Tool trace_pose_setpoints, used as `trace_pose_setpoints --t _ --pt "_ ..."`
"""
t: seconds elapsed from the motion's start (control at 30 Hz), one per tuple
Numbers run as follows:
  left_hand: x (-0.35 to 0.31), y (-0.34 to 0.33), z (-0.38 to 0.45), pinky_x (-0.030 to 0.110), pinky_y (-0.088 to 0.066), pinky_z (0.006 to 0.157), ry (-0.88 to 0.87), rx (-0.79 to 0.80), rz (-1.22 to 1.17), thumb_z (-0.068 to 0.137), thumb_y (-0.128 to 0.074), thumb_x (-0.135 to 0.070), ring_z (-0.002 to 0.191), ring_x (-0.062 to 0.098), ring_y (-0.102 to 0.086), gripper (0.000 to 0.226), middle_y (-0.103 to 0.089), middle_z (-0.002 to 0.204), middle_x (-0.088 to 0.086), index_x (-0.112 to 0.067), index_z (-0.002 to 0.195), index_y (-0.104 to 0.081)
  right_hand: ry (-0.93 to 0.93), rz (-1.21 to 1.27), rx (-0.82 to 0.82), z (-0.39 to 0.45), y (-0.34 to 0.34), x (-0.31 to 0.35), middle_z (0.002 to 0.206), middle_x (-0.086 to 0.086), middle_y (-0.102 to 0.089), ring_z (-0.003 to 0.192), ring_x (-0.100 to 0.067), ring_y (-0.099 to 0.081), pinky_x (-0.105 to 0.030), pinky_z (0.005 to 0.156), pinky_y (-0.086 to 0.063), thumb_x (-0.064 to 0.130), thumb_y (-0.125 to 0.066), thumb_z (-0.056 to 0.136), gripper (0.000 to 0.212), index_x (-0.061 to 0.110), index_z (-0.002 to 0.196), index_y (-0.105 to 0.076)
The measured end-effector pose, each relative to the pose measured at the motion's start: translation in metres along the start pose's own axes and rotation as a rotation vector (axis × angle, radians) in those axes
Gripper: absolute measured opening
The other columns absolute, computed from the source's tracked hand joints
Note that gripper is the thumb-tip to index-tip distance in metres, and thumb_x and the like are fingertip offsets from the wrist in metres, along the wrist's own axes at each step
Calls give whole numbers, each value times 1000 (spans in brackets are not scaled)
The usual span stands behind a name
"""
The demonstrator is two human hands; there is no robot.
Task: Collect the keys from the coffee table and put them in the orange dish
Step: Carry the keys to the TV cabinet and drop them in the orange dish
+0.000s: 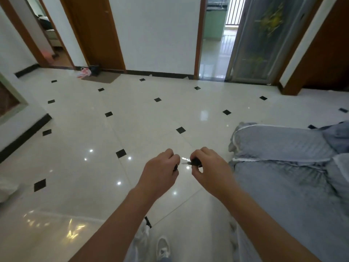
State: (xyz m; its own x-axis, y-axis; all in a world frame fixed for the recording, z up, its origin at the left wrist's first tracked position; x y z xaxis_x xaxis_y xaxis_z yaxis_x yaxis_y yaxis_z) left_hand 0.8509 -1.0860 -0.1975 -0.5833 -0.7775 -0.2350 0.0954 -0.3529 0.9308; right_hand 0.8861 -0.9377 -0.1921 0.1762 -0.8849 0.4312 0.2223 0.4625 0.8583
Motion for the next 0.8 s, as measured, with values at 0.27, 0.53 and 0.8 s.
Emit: trace_pose_setpoints --t 0.27,0.53,0.8 --pt "60 -7 96 32 -45 44 -110 -25 -35 74 -61 -6 56 17 -44 10 -50 75 -2 -14 76 -56 -66 -86 -31 104 -11 -17 87 6 -59 78 -15 -55 -25 64 -46 18 -64 82 12 21 93 -61" --pt "101 -17 168 30 -43 44 -121 21 -33 77 -60 -8 58 16 -44 9 -50 78 -2 -15 79 -56 -110 -48 -19 180 -27 -44 91 5 -59 83 -15 -55 -29 70 -48 19 -61 84 12 20 96 -61" --pt "150 -41 249 28 -40 46 -3 64 15 77 -59 -7 61 18 -49 9 -52 79 -2 -15 80 -56 -65 63 12 279 -54 -87 92 5 -60 82 -16 -57 -31 71 -50 16 -63 84 13 18 96 -62"
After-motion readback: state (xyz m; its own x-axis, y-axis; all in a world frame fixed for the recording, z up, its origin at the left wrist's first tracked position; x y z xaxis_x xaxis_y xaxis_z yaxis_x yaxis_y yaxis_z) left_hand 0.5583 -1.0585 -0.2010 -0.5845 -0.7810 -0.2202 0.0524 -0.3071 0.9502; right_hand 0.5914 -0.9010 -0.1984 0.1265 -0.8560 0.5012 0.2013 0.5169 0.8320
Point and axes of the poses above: each hand's wrist, its own z-axis towards the middle knuckle, its own y-axis out of the back of the hand, x = y × z, the point moved 5 cm from there along z, towards the middle knuckle
